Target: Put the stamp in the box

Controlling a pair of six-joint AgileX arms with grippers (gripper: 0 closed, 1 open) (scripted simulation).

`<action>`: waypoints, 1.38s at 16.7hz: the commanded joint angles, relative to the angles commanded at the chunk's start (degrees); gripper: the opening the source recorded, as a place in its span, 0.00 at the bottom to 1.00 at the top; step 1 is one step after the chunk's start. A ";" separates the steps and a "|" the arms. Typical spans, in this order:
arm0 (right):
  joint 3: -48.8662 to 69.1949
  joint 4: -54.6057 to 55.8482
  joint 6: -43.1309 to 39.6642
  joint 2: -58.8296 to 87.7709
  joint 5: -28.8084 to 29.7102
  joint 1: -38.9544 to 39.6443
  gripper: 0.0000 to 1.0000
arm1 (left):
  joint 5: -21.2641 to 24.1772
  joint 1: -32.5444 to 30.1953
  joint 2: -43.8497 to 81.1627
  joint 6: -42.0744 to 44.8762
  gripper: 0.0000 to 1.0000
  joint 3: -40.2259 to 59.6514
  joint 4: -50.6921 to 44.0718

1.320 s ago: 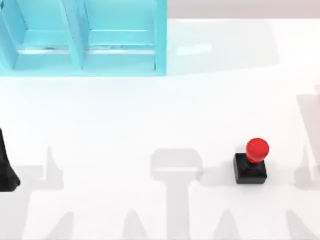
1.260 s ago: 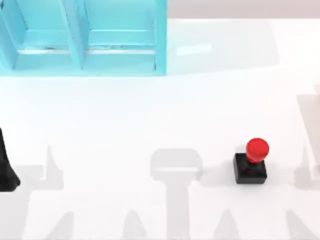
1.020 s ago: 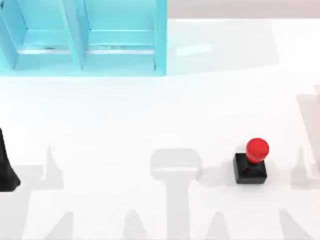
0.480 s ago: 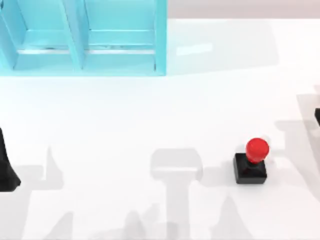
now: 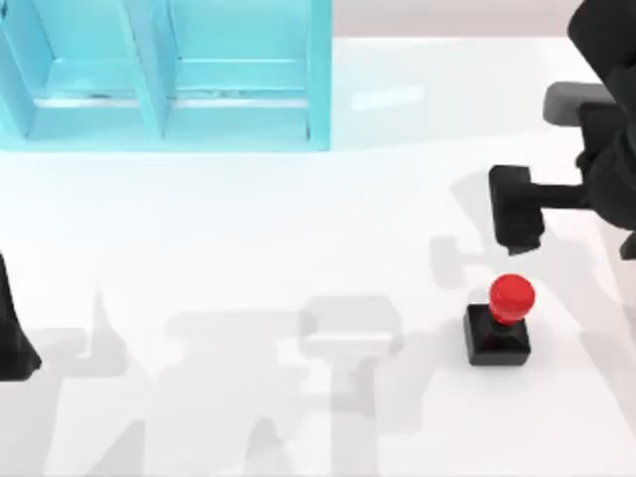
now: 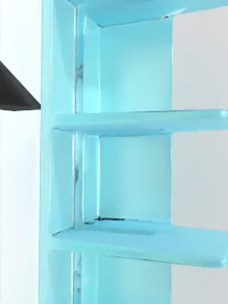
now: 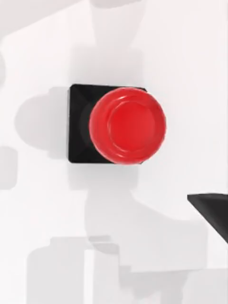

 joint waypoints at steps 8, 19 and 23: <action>14.87 -11.76 3.62 16.01 -0.41 2.77 1.00 | 0.00 0.00 0.00 0.00 1.00 0.00 0.00; 4.89 1.37 3.67 18.58 -0.40 2.76 1.00 | 0.00 0.00 0.00 0.00 1.00 0.00 0.00; -1.78 9.52 3.87 20.53 -0.39 2.95 1.00 | 0.00 0.00 0.00 0.00 1.00 0.00 0.00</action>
